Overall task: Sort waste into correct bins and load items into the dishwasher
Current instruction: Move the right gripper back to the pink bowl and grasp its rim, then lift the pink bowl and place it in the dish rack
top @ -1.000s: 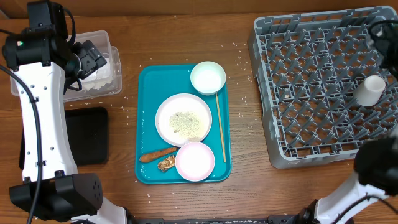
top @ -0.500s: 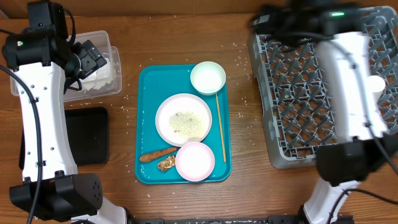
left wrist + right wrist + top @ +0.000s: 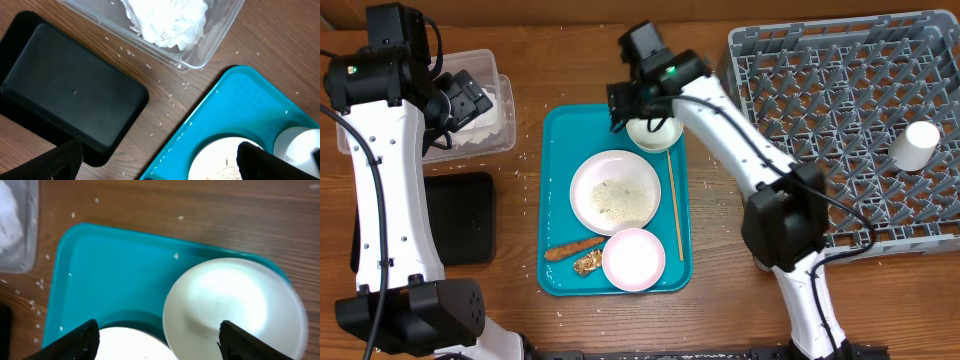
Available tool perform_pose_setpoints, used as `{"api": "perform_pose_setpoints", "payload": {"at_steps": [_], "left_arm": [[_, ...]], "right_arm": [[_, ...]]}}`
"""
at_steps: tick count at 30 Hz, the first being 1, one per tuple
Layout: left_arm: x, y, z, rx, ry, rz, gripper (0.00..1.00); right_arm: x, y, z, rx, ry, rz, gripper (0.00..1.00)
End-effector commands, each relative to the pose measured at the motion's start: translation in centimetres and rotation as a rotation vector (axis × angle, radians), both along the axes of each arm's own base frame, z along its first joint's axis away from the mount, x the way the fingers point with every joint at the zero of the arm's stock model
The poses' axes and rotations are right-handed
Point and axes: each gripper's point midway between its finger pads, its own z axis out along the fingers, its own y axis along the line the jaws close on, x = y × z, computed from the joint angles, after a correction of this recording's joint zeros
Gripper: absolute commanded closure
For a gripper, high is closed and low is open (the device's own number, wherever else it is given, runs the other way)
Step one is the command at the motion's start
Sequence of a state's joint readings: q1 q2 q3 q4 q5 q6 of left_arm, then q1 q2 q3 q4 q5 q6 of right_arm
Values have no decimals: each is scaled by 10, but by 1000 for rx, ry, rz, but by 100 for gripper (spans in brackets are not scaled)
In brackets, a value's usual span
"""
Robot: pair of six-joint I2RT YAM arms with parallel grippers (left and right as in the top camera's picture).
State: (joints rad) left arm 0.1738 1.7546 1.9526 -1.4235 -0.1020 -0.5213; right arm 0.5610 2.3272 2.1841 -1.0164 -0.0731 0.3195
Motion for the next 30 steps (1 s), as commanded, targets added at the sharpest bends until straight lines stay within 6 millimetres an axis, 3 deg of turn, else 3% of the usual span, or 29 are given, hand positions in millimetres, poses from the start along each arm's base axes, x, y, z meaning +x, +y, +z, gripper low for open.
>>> {"api": "perform_pose_setpoints", "payload": {"at_steps": [1,15,18,24,30], "left_arm": [[-1,2,-3,10,12,-3,0],[0,3,-2,10,11,-3,0],[0,3,-2,11,11,-3,0],[-1,3,-2,11,12,-3,0],[0,3,-2,11,11,-2,0]], "right_arm": [[0,7,-12,-55,-26,2,23],[-5,3,-77,-201,7,-5,34],[-5,3,-77,-201,7,-5,40],[-7,4,-76,-202,14,-1,64],[-3,7,-50,-187,-7,-3,82]]}}
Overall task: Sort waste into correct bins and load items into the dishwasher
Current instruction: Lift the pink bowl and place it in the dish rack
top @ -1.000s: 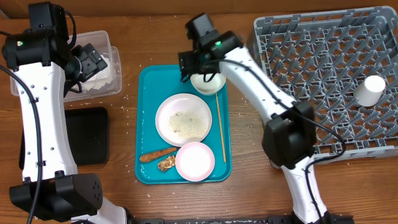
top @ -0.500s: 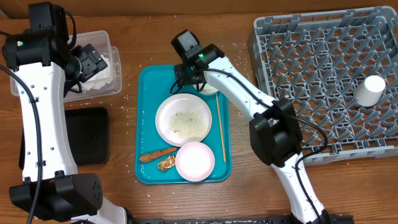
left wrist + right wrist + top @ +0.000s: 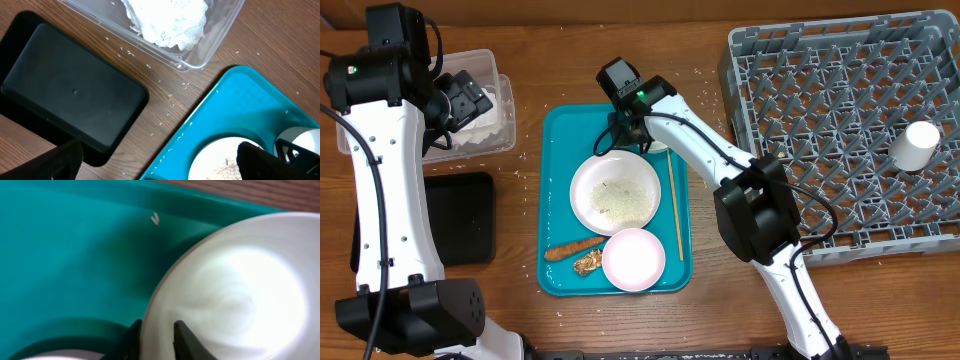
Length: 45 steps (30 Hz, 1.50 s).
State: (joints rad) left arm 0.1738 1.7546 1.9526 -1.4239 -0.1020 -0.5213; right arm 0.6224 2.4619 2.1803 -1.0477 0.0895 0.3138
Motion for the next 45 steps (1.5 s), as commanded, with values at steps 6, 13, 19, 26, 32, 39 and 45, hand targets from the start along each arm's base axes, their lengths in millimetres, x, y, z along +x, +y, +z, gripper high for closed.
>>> {"api": "perform_pose_setpoints", "payload": {"at_steps": [6,13,19,26,32,39,45], "left_arm": [[0,3,-2,11,11,-3,0],[-1,2,-3,10,15,-3,0],[-4,2,-4,7,27,-3,0],[-4,2,-4,8,25,-3,0],[-2,2,-3,9,20,-2,0],[-1,2,-2,10,12,-3,0],[0,2,-2,10,11,-3,0]], "right_arm": [[17,13,57,57,-93,-3,96],[31,3,123,106,-192,-34,96],[68,-87,209,210,-300,-301,96],[95,-205,253,598,-206,-409,96],[98,-303,237,794,-107,-534,96],[100,-375,227,1016,-123,-530,96],[106,-403,202,1071,-134,-565,96]]}}
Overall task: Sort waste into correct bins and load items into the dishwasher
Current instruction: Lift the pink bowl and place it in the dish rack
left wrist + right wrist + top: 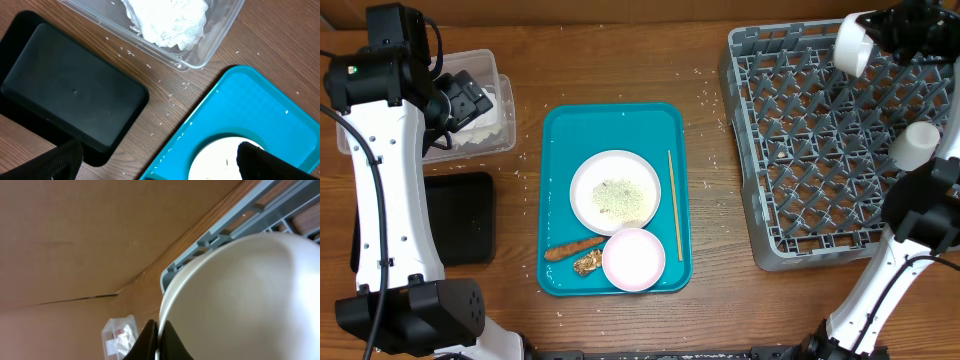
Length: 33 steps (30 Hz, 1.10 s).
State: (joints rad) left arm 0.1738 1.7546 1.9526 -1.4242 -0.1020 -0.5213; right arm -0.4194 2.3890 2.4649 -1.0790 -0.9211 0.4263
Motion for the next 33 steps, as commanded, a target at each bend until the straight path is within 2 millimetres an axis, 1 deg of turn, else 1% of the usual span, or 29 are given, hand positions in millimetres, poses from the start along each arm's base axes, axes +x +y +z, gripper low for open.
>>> {"api": "perform_pose_setpoints", "payload": {"at_steps": [1,5,11,16,20,28,30,33], "left_arm": [[0,3,-2,10,10,-2,0],[0,3,-2,10,10,-2,0],[2,3,-1,12,0,-2,0],[6,4,0,15,-17,-3,0],[6,4,0,15,-15,-3,0],[5,4,0,14,-12,-3,0],[5,4,-1,14,-11,-3,0],[4,3,-1,14,-8,-2,0]], "right_arm": [[-2,2,2,86,-25,24,96],[4,-9,-5,115,-24,-16,96],[14,-11,9,126,-111,1,96],[23,-17,8,117,-133,-24,96],[28,-21,-1,133,-108,-51,96],[30,-23,-29,165,-29,-76,96],[28,-32,-36,154,3,-111,96],[24,-41,-37,158,13,-131,96]]}}
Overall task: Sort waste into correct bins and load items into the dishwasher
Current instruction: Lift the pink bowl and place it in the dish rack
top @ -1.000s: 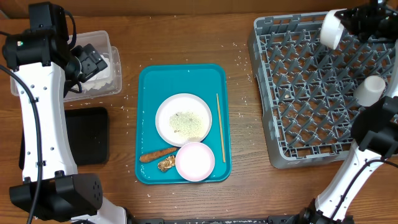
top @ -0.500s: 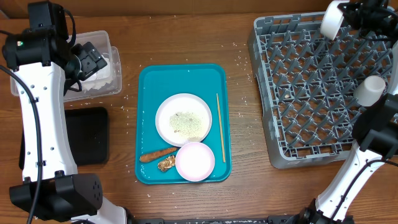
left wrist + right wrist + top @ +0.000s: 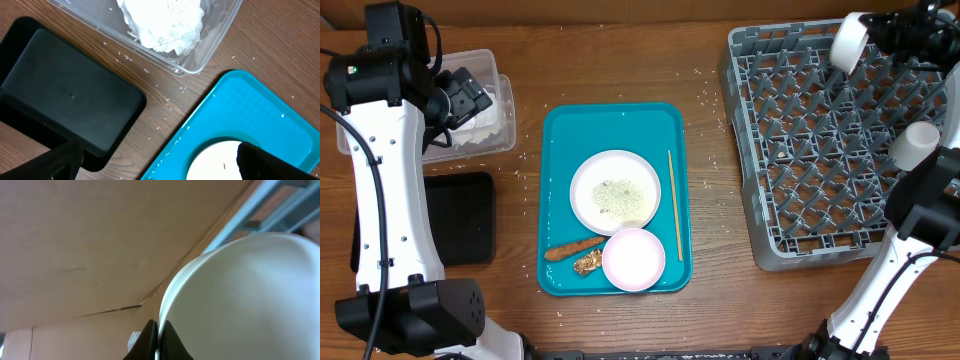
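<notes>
My right gripper (image 3: pixel 158 341) is shut on the rim of a white bowl (image 3: pixel 240 300), held on edge above the far side of the grey dish rack (image 3: pixel 820 150); overhead the bowl (image 3: pixel 847 42) shows at the rack's back edge. A white cup (image 3: pixel 920 143) stands in the rack at the right. The teal tray (image 3: pixel 560 200) holds a white plate (image 3: pixel 615 192) with crumbs, a pink bowl (image 3: pixel 634 259), a chopstick (image 3: pixel 674 205) and food scraps (image 3: pixel 575 250). My left gripper (image 3: pixel 155 160) is open, high above the table between the black bin (image 3: pixel 65 105) and the tray (image 3: pixel 245 110).
A clear container (image 3: pixel 470 100) with crumpled white paper (image 3: pixel 165 20) sits at the far left. The black bin (image 3: pixel 460 217) lies in front of it. Rice grains are scattered on the wooden table (image 3: pixel 710 120). A cardboard wall (image 3: pixel 75 240) stands behind the rack.
The right gripper has tilted a little with the bowl, still above the rack's far edge. The left wrist view has shifted slightly; the left gripper stays open.
The right gripper stood open over the small white bowl at the tray's far corner, then was down at its rim. Later it held the bowl on edge above the rack's far side, where it is now. The left arm has hardly moved.
</notes>
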Available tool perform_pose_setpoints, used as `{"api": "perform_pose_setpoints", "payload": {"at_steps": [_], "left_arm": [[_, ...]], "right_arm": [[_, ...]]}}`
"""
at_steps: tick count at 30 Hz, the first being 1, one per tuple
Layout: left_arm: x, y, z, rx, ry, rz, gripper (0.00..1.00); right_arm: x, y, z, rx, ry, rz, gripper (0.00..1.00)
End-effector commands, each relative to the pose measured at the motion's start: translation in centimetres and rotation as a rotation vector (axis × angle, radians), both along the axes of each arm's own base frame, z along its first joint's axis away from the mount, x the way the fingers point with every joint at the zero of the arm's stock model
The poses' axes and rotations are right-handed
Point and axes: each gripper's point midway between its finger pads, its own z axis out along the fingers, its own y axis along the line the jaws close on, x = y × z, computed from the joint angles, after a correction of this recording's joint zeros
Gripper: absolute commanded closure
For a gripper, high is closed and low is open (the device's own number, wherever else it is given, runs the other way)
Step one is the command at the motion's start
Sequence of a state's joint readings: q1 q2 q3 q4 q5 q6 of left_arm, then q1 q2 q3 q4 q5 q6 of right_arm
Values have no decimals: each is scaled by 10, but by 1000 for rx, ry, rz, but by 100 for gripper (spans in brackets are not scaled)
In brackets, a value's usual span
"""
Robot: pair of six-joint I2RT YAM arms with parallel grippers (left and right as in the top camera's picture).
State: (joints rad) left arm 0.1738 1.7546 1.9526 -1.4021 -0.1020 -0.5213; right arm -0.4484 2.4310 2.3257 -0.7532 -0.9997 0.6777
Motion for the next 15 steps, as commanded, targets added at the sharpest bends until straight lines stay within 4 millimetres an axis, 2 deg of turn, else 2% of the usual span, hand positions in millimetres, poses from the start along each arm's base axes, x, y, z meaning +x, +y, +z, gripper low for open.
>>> {"api": "perform_pose_setpoints", "payload": {"at_steps": [1,12,15], "left_arm": [[-1,3,-3,10,14,-2,0],[-1,2,-3,10,15,-2,0],[-1,2,-3,10,13,-3,0]], "right_arm": [[-4,-23,-9,-2,23,-49,96],[-14,-45,-11,16,42,-83,96],[-8,-35,13,77,-53,-20,96]]}}
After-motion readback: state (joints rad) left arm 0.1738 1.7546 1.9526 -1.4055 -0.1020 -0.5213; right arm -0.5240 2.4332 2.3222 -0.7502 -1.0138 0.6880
